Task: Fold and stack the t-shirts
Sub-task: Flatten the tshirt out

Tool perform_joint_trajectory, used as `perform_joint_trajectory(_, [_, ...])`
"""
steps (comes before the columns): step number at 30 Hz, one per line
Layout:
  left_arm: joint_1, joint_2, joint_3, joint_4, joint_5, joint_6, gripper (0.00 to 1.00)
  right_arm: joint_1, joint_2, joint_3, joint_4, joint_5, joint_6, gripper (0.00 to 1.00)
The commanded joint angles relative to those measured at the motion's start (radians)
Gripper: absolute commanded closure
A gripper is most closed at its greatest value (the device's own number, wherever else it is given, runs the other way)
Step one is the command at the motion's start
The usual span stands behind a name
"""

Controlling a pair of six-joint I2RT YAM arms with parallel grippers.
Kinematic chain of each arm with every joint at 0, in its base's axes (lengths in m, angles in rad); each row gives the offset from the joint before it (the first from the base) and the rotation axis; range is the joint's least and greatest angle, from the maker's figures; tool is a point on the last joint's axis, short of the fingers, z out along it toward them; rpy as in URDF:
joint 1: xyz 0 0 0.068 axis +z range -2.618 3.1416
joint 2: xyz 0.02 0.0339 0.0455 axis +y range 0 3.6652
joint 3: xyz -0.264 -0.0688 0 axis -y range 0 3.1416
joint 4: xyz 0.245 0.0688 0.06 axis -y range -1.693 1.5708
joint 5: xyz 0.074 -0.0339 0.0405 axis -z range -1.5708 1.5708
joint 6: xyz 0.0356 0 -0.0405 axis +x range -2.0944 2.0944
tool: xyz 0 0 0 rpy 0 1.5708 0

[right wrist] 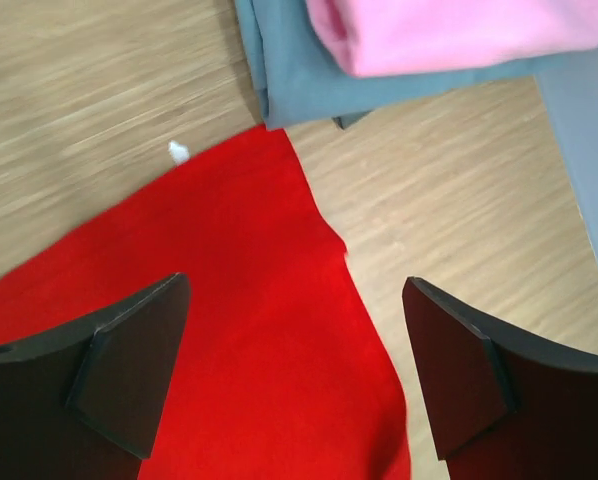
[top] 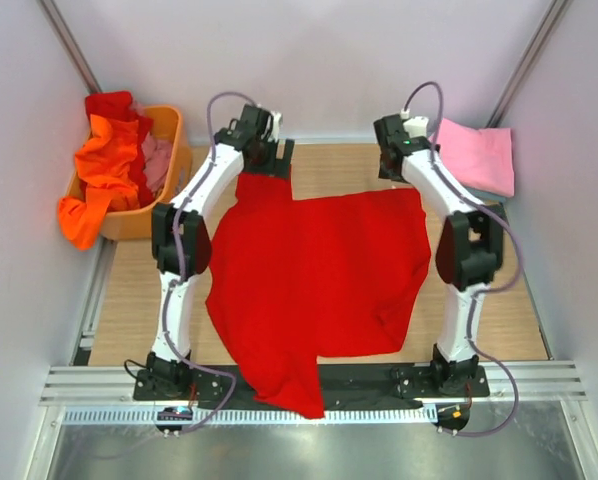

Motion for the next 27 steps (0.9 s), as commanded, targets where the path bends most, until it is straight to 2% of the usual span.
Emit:
perform_joint_trajectory(1, [-0.056,-0.296,-0.063,-0.035,-0.122,-0.038,0.0,0.012,-0.307,-0.148,0.086,-0.078,0.047,0.06])
perform_joint_trajectory(4, [-0.078,-0.435,-0.327,0.038,-0.185,-0.067,0.0,0.012,-0.443,-0.324,0.161,-0.238,0.033,0.06])
perform_joint_trajectory(5, [-0.078,-0.474,-0.395,0.096,-0.186,-0.111,0.0,0.012,-0.503,-0.408,0.216,-0.36,0.027,0.06])
perform_joint_trajectory(6, [-0.078,-0.506,-0.509,0.118,-0.188,-0.135,0.0,0.012,-0.526,-0.453,0.247,-0.448,0.015,0.07])
perform_joint_trajectory(9, [-0.086,-0.601,-0.687,0.176,-0.169,-0.213,0.0,0.016,-0.571,-0.57,0.257,-0.622,0.024,0.11])
perform_joint_trajectory(11, [-0.108,-0.657,-0.755,0.181,-0.166,-0.241,0.03,0.044,-0.589,-0.642,0.206,-0.637,0.04,0.15])
perform_joint_trajectory(16, [-0.165,-0.781,-1.015,0.268,-0.182,-0.31,0.02,0.143,-0.753,-0.831,0.168,-0.495,0.116,0.17])
perform_joint_trajectory(18, [-0.164,-0.781,-1.068,0.339,-0.182,-0.322,0.01,0.148,-0.752,-0.86,0.186,-0.518,0.119,0.18])
perform_joint_trajectory(21, [-0.161,-0.688,-1.029,0.357,-0.18,-0.327,0.01,0.151,-0.677,-0.816,0.235,-0.564,0.085,0.15])
perform_joint_trajectory(22, [-0.161,-0.66,-1.015,0.362,-0.183,-0.319,0.01,0.144,-0.646,-0.799,0.249,-0.623,0.07,0.13])
perform_joint_trajectory(25, [-0.155,-0.534,-0.931,0.336,-0.227,-0.299,0.01,0.105,-0.493,-0.707,0.292,-0.735,0.045,0.11])
perform_joint_trajectory(27, [-0.141,-0.471,-0.883,0.315,-0.24,-0.29,0.01,0.093,-0.355,-0.616,0.284,-0.74,0.031,0.11])
